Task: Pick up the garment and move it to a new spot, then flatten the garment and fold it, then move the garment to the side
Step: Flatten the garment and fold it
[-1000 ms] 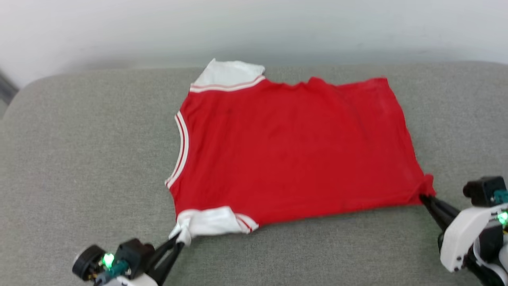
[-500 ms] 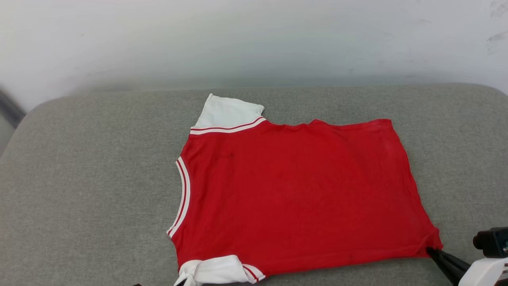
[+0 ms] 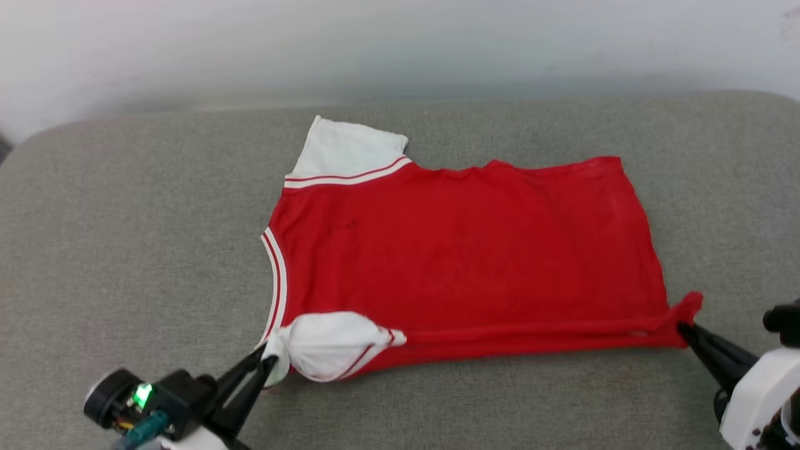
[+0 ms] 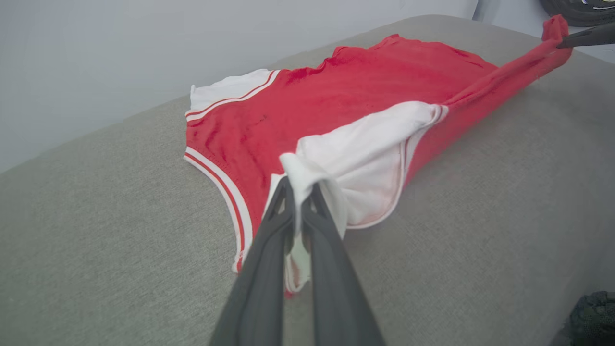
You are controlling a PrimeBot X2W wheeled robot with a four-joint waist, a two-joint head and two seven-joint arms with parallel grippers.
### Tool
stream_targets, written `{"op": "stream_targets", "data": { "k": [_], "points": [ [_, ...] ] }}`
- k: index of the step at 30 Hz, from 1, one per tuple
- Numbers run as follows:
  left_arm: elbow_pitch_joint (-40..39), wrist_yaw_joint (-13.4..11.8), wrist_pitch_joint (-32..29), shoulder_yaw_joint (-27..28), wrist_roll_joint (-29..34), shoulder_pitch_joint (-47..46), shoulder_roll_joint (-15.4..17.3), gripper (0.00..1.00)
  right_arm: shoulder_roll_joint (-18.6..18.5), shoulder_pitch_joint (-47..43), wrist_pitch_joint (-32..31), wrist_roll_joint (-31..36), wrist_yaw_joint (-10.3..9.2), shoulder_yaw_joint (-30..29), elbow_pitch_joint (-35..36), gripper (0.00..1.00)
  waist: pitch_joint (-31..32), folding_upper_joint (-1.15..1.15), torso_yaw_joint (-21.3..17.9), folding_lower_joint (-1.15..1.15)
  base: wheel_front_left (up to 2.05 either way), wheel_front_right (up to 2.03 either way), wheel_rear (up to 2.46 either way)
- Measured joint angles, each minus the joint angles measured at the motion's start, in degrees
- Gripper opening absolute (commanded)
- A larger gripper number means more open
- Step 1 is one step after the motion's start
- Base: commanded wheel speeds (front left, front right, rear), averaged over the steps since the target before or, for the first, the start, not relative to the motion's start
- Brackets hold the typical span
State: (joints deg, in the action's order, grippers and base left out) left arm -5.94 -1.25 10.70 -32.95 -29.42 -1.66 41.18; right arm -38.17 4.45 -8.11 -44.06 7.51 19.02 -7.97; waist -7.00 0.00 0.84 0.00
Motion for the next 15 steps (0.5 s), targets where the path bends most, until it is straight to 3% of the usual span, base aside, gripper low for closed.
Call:
{"op": "stream_targets", "data": {
  "k": [7, 15],
  "points": [
    [3.00, 2.44, -2.19, -0.33, 1.10, -7.71, -0.56, 0.00, 0.60, 6.34, -4.22, 2.41, 0.00, -0.11, 0.05, 0.00, -5.03, 0.00, -0.15, 0.00, 0.00, 0.00, 0.00],
    [9.80, 4.39, -3.49, -1.60, 1.65, -14.22, -3.16, 0.00, 2.87, 12.99, -6.82, 6.71, 0.00, 1.01, -4.71, 0.00, -10.04, 0.00, -0.07, 0.01, 0.00, 0.00, 0.00]
  ]
}}
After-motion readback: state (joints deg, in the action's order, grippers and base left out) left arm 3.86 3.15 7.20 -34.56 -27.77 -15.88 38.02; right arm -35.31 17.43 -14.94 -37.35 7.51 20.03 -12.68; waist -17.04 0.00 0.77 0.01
